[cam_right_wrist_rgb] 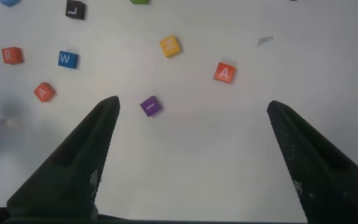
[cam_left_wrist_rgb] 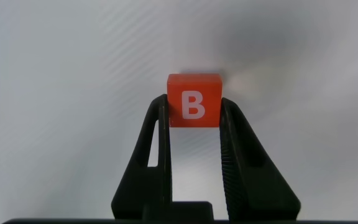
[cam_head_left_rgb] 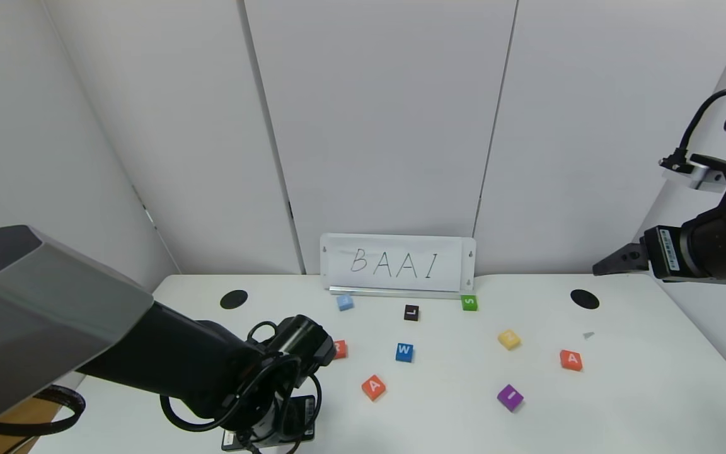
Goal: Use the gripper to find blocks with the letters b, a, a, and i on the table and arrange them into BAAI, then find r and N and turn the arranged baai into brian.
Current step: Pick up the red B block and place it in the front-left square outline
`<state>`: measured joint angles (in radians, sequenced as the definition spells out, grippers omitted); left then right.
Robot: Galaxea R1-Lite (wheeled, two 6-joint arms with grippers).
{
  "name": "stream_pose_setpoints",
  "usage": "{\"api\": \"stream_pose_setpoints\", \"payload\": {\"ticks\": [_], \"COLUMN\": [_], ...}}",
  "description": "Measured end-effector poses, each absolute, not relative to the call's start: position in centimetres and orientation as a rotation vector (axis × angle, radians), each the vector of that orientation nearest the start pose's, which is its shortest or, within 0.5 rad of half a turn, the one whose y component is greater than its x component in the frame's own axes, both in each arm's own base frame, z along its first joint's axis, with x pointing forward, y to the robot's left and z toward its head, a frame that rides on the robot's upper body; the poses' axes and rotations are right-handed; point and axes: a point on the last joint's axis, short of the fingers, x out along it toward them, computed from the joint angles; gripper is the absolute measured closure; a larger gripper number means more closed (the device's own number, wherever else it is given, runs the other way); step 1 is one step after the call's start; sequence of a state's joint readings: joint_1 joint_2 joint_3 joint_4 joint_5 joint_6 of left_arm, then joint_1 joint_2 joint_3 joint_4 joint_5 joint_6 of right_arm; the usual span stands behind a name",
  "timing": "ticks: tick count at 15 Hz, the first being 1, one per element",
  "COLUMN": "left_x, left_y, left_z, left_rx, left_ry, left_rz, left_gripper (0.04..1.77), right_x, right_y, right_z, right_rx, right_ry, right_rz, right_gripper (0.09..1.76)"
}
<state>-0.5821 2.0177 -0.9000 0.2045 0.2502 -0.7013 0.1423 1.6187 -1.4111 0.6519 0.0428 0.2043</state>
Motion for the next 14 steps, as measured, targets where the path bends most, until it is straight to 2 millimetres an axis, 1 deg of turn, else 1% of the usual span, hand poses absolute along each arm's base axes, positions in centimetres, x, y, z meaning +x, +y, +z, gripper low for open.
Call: {"api": "stream_pose_setpoints", "payload": {"ticks": [6,14], "left_x": [24.4,24.67], "left_y": [-16.31,-16.58], "left_z": [4.14,3.74], "left_rx": [-0.021,0.012], "left_ry": [1.238,1.246], "left_rz": [0.119,0.101], "left_gripper": [1.3,1.3], "right_x": [26.44,26.46], "right_y": [3.89,3.89], "right_z": [26.04,26.02], "right_rx": [0.148,0.148], "right_ry": [0.872,0.872], "right_rz": [0.085,0.084], "right_gripper": [0.14,0.14]}}
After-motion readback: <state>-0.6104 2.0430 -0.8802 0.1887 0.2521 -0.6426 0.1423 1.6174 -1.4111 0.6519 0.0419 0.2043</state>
